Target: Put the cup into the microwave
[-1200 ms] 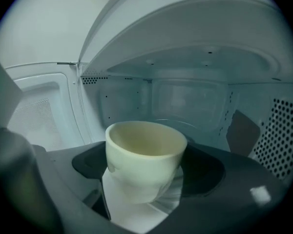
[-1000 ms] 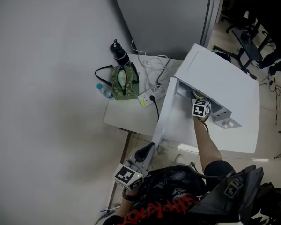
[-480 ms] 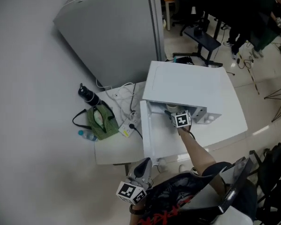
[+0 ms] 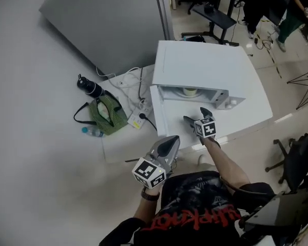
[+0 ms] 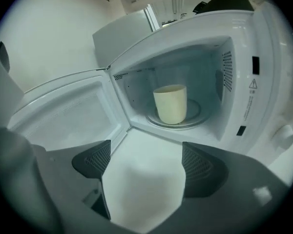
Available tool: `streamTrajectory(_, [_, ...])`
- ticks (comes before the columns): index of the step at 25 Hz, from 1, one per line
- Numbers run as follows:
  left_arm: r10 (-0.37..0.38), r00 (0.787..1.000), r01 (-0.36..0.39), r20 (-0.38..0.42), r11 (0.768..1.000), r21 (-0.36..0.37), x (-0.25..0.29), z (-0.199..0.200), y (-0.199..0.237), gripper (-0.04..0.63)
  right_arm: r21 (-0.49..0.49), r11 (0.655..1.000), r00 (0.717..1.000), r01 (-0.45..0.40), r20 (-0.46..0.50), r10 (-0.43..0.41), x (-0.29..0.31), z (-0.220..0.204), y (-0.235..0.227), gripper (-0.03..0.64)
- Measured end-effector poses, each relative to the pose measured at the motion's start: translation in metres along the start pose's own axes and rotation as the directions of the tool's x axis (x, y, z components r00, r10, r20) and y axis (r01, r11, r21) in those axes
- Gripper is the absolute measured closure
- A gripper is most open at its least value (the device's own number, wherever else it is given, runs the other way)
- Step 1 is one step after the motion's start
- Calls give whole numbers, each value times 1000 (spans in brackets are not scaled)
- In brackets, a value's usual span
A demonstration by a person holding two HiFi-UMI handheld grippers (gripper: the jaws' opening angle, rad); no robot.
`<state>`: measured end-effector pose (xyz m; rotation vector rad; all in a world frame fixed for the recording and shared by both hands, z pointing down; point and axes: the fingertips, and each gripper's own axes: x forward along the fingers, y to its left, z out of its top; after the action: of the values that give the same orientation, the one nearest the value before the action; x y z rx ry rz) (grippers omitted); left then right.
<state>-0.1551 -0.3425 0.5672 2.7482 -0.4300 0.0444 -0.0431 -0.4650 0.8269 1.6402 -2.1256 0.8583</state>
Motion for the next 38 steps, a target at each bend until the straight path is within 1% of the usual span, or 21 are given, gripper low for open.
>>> streamTrajectory(1, [10, 1000, -10, 4, 1000, 2, -1, 2, 0, 594, 13, 1000, 1000, -10, 17, 10, -5, 3, 4, 173])
streamTrajectory(3, [20, 1000, -20, 5, 1000, -1, -3, 2, -4, 594, 34, 999, 996, -42, 84, 39, -26, 11, 15, 208])
streamTrajectory(4, [24, 1000, -24, 2, 1000, -3, -3, 0, -6, 594, 30, 997, 990, -70, 123, 66, -41, 18, 22, 259])
streamTrajectory(6, [40, 999, -40, -6, 999, -3, -2, -1, -7, 594, -35, 991, 976, -131, 173, 135, -73, 35, 40, 416])
streamTrajectory(7, [49, 999, -49, -7, 999, -1, -1, -1, -7, 594, -87, 985, 969, -147, 187, 161, -90, 44, 48, 460])
streamTrajectory(8, [54, 999, -54, -8, 999, 5, -1, -1, -8, 594, -138, 978, 962, -154, 203, 180, -108, 55, 56, 519])
streamTrajectory(10, [60, 998, -60, -5, 998, 21, 2, -2, -12, 594, -216, 963, 945, -158, 249, 211, -146, 76, 66, 617])
streamTrajectory(12, [70, 998, -70, -4, 997, 38, 8, 0, -23, 594, -260, 949, 916, -181, 307, 259, -186, 95, 75, 615])
streamTrajectory(14, [75, 997, -75, -3, 995, 62, 18, 2, -40, 594, -274, 938, 875, -213, 374, 308, -227, 111, 79, 615])
streamTrajectory(16, [80, 997, -79, -9, 993, 86, 33, 1, -61, 594, -279, 931, 843, -234, 419, 337, -267, 121, 77, 615])
streamTrajectory(19, [102, 995, -101, -14, 992, 82, 54, -6, -114, 594, -295, 919, 817, -262, 439, 374, -328, 117, 70, 615])
streamTrajectory(21, [77, 997, -77, 11, 994, 77, 73, -13, -158, 594, -319, 915, 803, -248, 460, 378, -368, 112, 57, 615])
streamTrajectory(23, [37, 999, -38, 19, 996, 76, 98, -21, -205, 594, -312, 925, 806, -216, 478, 350, -405, 101, 35, 615])
streamTrajectory(25, [17, 1000, -17, -4, 998, 58, 116, -34, -246, 594, -285, 935, 808, -210, 488, 330, -437, 91, 18, 615])
streamTrajectory(27, [-2, 999, 4, -40, 999, 52, 123, -50, -276, 594, -265, 939, 801, -218, 501, 328, -462, 82, 8, 615])
streamTrajectory(29, [-11, 998, 15, -70, 998, 62, 127, -60, -294, 594, -253, 942, 797, -219, 511, 323, -480, 74, -2, 615])
streamTrajectory(30, [-13, 997, 17, -72, 998, 66, 130, -60, -299, 594, -244, 946, 798, -215, 514, 314, -487, 71, -9, 615])
streamTrajectory(34, [-53, 996, 59, -69, 994, 91, 140, -47, -324, 594, -137, 974, 822, -181, 522, 227, -507, 47, -44, 615])
streamTrajectory(36, [-62, 997, 65, -36, 993, 103, 148, -42, -334, 594, -137, 973, 833, -184, 504, 228, -507, 41, -57, 615])
streamTrajectory(38, [-77, 997, 78, -14, 990, 115, 151, -33, -338, 594, -158, 968, 836, -196, 489, 249, -505, 51, -54, 615])
